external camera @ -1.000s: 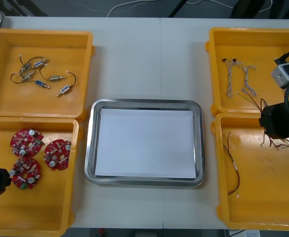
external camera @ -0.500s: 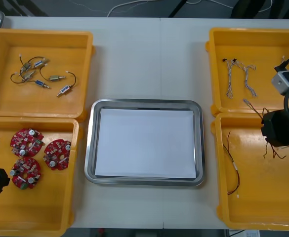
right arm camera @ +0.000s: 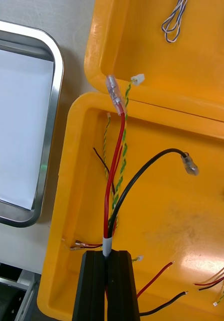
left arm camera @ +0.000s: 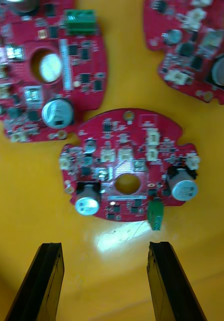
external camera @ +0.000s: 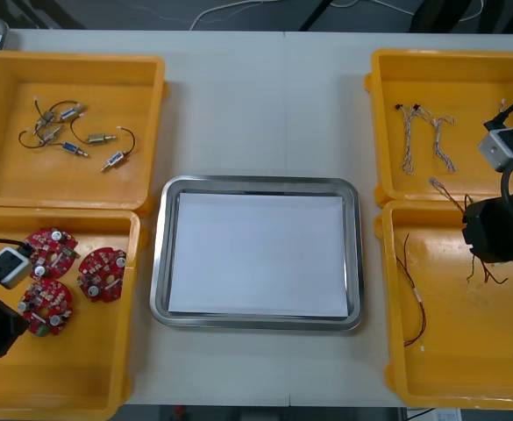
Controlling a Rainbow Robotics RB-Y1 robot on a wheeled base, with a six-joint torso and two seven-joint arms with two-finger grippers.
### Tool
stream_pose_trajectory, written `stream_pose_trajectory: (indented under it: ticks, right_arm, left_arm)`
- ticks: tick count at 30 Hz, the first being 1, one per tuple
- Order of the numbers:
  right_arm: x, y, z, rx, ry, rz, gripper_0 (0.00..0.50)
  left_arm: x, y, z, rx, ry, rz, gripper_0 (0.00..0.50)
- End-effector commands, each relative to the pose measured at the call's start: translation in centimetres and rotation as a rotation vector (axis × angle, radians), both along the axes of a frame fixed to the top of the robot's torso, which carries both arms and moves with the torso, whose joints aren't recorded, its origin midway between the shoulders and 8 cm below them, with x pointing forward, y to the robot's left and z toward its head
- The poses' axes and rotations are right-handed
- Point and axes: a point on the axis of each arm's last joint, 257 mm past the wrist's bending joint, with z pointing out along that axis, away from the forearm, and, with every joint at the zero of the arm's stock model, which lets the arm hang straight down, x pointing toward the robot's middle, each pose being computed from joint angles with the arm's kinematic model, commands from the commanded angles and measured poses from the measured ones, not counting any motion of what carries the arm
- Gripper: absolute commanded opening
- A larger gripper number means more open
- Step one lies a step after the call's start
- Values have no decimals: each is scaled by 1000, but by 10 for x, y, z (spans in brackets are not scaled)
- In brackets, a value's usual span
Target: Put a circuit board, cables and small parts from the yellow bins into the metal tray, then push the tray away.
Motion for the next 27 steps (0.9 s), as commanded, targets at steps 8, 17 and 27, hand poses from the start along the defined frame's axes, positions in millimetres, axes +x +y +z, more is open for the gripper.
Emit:
stream_pose_trajectory:
  ticks: [8, 17, 27]
  right_arm:
    - [-2, -2, 6, -13, -15, -27, 0]
    - [-2, -2, 6, -13, -15, -27, 0]
    - [-2, -2, 6, -13, -15, -27, 0]
  left_arm:
    - [-16, -30, -27, -58, -13, -24, 487]
    - [-5, -17, -41, -47, -54, -55, 488]
    - [-10, -17, -45, -50, -49, -62, 481]
